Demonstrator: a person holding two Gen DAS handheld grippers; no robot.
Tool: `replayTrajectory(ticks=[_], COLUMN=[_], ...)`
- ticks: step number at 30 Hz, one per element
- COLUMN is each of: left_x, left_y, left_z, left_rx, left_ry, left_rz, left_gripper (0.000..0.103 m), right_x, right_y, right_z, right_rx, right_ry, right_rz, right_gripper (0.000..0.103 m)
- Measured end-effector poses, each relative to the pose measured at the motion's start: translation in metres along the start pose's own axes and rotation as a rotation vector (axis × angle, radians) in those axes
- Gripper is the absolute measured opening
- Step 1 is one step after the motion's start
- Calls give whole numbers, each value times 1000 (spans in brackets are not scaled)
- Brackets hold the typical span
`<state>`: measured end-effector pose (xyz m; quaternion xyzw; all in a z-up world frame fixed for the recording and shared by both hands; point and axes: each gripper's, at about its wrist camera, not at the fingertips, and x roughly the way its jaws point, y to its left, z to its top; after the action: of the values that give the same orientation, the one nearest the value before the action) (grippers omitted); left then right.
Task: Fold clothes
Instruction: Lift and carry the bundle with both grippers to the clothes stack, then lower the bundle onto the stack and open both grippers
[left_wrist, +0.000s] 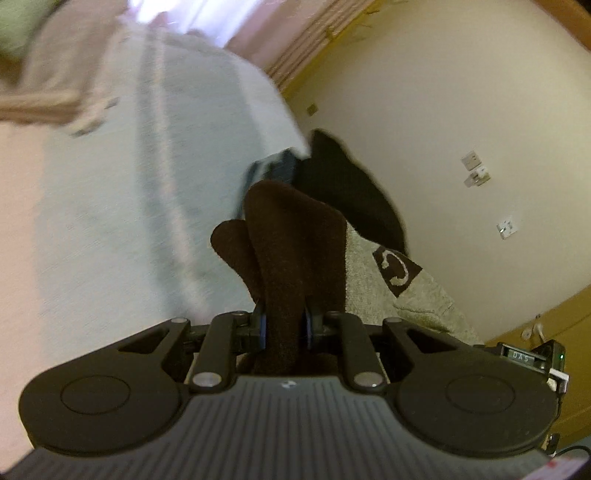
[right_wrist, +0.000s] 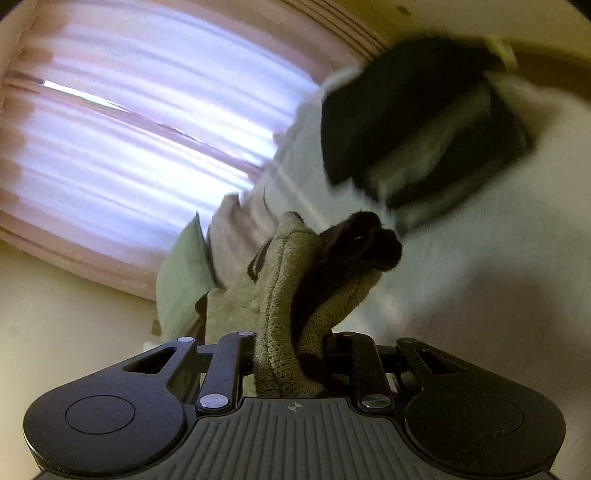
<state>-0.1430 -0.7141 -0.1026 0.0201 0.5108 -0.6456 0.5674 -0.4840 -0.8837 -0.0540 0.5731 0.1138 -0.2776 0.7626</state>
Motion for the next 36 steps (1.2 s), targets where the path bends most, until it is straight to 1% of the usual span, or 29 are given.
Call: replayTrajectory(ticks=[4,8,11,13,17,20,25,27,29,30,32,34,35,36], left_x=[68,125,161,181,219,243,278,295,314,322,326,317,312,307], left_y=[-53,-99,-119,-125,-123,-108,-80,-70,-52,-43,-35,-38,-41,-44], left_z=[57,118,158,176,195,201,197,193,188,185,184,187,189,195], left_rx=[8,71,96,117,116,108,66,60,42,27,29,73,102,130], left_ry=[-48,-99,-125,-137,-119,-103,-69,-55,-49,-54,-68,-103,-120,-142], left_rz=[-51,-73,-81,-79,-64,-59,-51,-49,-27,10,38,81,111,147], left_gripper=[14,14,14,14,14,14,14,15,25,31,31,37,37,35], right_x=[-4,1,15,25,48,63,82,93,101,104,102,94,88,81], right_y=[-10,-16,-19,-25,-49,-69,-106,-120,-133,-140,-149,-144,-137,-127], right_z=[106,193,243,270,298,310,312,312,307,305,299,297,297,296], right_rx=[-54,-94,-113,-115,-99,-84,-46,-51,-60,-44,15,17,-5,-41], right_ry=[-37,-94,-124,-131,-107,-89,-61,-55,-73,-90,-134,-168,-204,-244], right_rz=[5,36,51,59,59,58,27,-13,-113,-153,-137,-157,-200,-266], right_gripper=[17,17,17,17,17,17,18,20,36,36,37,38,42,44])
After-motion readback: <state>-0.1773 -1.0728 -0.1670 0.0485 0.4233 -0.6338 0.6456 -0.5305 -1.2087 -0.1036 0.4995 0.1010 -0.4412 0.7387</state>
